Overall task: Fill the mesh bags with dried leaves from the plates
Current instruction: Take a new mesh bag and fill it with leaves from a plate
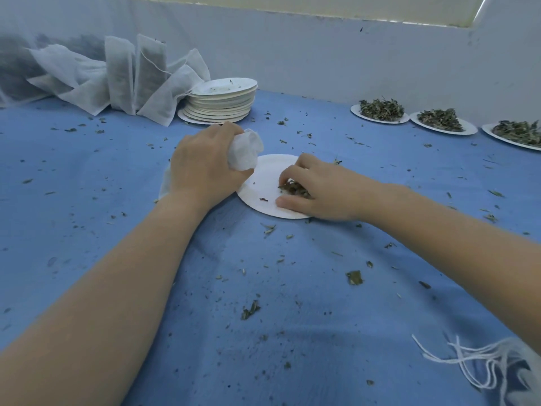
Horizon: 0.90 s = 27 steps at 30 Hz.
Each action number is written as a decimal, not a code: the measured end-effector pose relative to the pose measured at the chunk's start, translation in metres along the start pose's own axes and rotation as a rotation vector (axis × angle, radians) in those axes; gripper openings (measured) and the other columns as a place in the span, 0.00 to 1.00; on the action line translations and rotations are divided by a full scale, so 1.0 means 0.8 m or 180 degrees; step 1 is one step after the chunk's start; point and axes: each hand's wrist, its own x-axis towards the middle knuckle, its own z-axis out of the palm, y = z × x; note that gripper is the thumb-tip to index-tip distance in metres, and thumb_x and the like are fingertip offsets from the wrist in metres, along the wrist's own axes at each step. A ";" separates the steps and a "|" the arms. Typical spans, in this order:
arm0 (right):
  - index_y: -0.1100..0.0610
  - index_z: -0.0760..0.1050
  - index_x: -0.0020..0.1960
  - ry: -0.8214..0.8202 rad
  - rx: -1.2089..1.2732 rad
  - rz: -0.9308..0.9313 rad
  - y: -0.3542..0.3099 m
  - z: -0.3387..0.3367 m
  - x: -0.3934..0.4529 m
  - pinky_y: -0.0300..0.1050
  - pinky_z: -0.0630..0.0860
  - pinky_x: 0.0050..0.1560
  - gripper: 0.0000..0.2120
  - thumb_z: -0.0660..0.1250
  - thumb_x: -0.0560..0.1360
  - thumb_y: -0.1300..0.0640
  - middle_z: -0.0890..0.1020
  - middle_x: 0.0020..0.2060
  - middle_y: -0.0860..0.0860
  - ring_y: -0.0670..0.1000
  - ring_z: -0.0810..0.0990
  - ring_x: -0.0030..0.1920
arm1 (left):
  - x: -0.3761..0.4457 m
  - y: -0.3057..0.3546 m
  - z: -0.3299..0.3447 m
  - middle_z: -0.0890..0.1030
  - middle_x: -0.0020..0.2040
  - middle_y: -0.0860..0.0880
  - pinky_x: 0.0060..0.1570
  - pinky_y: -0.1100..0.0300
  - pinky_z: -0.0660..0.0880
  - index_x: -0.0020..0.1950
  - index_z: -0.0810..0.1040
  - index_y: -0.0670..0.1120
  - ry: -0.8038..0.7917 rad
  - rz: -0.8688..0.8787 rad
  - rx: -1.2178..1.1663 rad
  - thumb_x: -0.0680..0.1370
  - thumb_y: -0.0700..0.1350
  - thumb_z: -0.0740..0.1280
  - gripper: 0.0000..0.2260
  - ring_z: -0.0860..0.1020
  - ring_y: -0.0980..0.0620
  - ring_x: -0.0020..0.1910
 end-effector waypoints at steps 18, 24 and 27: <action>0.51 0.83 0.40 0.0865 0.2009 0.0326 0.000 -0.032 0.015 0.29 0.71 0.32 0.02 0.73 0.71 0.56 0.81 0.29 0.42 0.39 0.74 0.28 | 0.002 0.009 -0.003 0.80 0.48 0.44 0.43 0.58 0.61 0.55 0.77 0.44 -0.0188 0.0083 0.0081 0.65 0.47 0.75 0.20 0.76 0.41 0.45; 0.55 0.84 0.41 0.0916 0.1986 0.0196 -0.026 -0.071 0.028 0.27 0.66 0.26 0.02 0.73 0.69 0.59 0.78 0.24 0.44 0.39 0.70 0.22 | 0.003 0.017 -0.005 0.79 0.48 0.43 0.44 0.56 0.63 0.56 0.76 0.44 -0.0237 0.0126 0.0119 0.66 0.48 0.73 0.21 0.75 0.40 0.46; 0.59 0.84 0.41 0.0946 0.1989 0.0311 -0.037 -0.078 0.037 0.28 0.65 0.27 0.04 0.72 0.68 0.61 0.77 0.23 0.46 0.40 0.69 0.23 | 0.005 0.023 -0.006 0.80 0.50 0.46 0.43 0.57 0.63 0.57 0.76 0.44 -0.0134 -0.0017 -0.0051 0.67 0.49 0.72 0.21 0.75 0.42 0.47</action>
